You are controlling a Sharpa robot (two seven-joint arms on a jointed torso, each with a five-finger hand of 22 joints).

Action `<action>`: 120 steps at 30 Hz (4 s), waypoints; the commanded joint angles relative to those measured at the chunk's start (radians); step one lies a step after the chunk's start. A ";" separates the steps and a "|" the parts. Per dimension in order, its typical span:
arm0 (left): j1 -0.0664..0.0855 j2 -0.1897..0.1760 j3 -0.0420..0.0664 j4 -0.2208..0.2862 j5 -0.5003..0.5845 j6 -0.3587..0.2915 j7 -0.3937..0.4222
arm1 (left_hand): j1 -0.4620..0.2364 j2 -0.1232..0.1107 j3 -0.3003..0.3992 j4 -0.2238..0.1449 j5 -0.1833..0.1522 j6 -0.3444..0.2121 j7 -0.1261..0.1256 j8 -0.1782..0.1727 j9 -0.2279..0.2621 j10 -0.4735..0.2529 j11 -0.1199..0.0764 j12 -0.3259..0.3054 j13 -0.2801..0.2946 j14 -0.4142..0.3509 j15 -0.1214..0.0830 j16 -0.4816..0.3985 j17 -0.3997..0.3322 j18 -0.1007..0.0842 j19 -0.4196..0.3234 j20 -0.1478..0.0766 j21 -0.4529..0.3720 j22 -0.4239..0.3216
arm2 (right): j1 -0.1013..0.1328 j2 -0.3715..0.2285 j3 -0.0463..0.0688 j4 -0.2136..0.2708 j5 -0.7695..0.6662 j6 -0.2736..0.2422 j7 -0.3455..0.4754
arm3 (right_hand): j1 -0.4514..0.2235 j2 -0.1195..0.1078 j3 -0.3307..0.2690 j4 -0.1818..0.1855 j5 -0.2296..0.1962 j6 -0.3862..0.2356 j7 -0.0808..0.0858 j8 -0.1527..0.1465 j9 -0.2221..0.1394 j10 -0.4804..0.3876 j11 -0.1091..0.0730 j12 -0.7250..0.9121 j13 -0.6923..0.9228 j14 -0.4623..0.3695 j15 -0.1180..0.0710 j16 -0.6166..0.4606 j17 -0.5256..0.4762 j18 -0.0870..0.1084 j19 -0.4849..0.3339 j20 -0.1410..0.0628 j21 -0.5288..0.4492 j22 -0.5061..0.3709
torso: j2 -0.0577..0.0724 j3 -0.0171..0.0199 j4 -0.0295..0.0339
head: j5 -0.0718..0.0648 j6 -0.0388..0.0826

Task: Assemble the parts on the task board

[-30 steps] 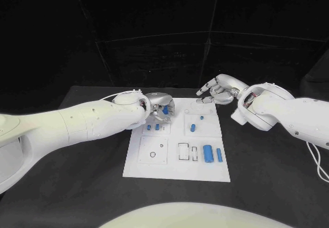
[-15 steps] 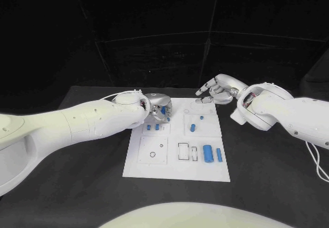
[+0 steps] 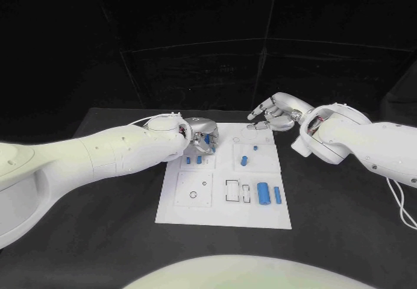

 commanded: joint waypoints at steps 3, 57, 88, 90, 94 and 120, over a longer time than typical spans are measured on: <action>0.000 0.005 0.001 -0.004 -0.007 0.022 0.000 | -0.004 0.011 0.008 -0.001 -0.003 0.008 -0.001 -0.006 0.000 0.015 -0.001 -0.007 -0.002 0.037 -0.005 0.005 0.000 -0.010 0.009 0.001 0.010 0.007 | 0.002 0.002 0.001 0.002 0.002 0.006 0.008 | 0.000 0.010 -0.004 0.000 0.006 -0.001 0.001 0.003 -0.002 -0.004 0.001 -0.002 0.000 0.068 -0.007 -0.005 0.072 -0.005 0.002 -0.007 -0.005 0.020 | 0.000 0.0002 0.0001 | -0.001 0.000; -0.003 -0.156 0.051 0.093 0.071 0.019 -0.013 | -0.009 0.019 0.116 -0.043 -0.021 0.083 -0.001 -0.052 0.002 0.139 -0.012 -0.104 -0.001 0.038 -0.015 0.006 -0.014 -0.021 0.017 -0.010 0.071 0.080 | 0.002 -0.002 0.001 0.000 0.002 0.005 0.008 | 0.001 0.011 -0.004 0.000 0.007 -0.001 0.001 0.004 -0.002 -0.003 0.000 -0.002 0.001 0.068 -0.007 -0.005 0.072 -0.005 0.002 -0.007 -0.005 0.020 | 0.000 -0.0002 -0.0003 | 0.009 0.006; -0.004 -0.157 0.051 0.094 0.071 0.057 -0.012 | -0.013 0.014 0.115 -0.044 -0.022 0.084 -0.002 -0.055 0.002 0.142 -0.013 -0.110 -0.001 0.037 -0.016 0.004 -0.019 -0.020 0.015 -0.010 0.067 0.078 | 0.002 0.005 0.001 -0.004 0.000 0.007 0.009 | 0.001 0.011 -0.004 0.000 0.007 -0.001 0.001 0.004 -0.002 -0.003 0.000 -0.002 0.001 0.068 -0.007 -0.005 0.072 -0.005 0.002 -0.007 -0.005 0.020 | 0.000 -0.0003 -0.0010 | 0.012 0.000; -0.004 -0.156 0.051 0.091 0.071 0.058 -0.013 | -0.014 0.013 0.115 -0.045 -0.022 0.083 -0.002 -0.057 0.002 0.142 -0.013 -0.112 -0.001 0.037 -0.016 0.004 -0.019 -0.020 0.015 -0.010 0.067 0.078 | 0.002 0.005 0.001 -0.004 0.000 0.008 0.009 | 0.001 0.011 -0.004 0.000 0.007 -0.001 0.001 0.004 -0.002 -0.003 0.000 -0.002 0.001 0.068 -0.007 -0.005 0.072 -0.005 0.002 -0.007 -0.005 0.020 | 0.000 -0.0002 -0.0010 | 0.012 0.000; -0.004 -0.153 0.051 0.086 0.071 0.059 -0.013 | -0.014 0.012 0.114 -0.045 -0.022 0.083 -0.001 -0.058 0.002 0.142 -0.013 -0.113 -0.001 0.036 -0.015 0.004 -0.019 -0.020 0.015 -0.010 0.067 0.078 | 0.002 0.005 0.001 -0.004 0.000 0.008 0.009 | 0.001 0.011 -0.004 0.000 0.007 -0.001 0.001 0.004 -0.002 -0.003 0.000 -0.002 0.001 0.068 -0.007 -0.005 0.072 -0.005 0.002 -0.007 -0.005 0.020 | 0.000 0.0007 -0.0003 | 0.012 -0.001; -0.005 -0.139 0.050 0.072 0.071 0.087 -0.024 | -0.024 0.002 0.108 -0.046 -0.023 0.078 0.001 -0.069 0.000 0.139 -0.010 -0.129 -0.001 0.035 -0.013 0.003 -0.023 -0.020 0.013 -0.008 0.067 0.080 | 0.002 0.005 0.001 -0.004 0.001 0.010 0.009 | 0.001 0.011 -0.004 0.000 0.007 -0.001 0.001 0.004 -0.002 -0.003 0.000 -0.002 0.001 0.068 -0.007 -0.005 0.072 -0.005 0.002 -0.007 -0.005 0.020 | -0.001 0.0003 -0.0002 | 0.010 -0.006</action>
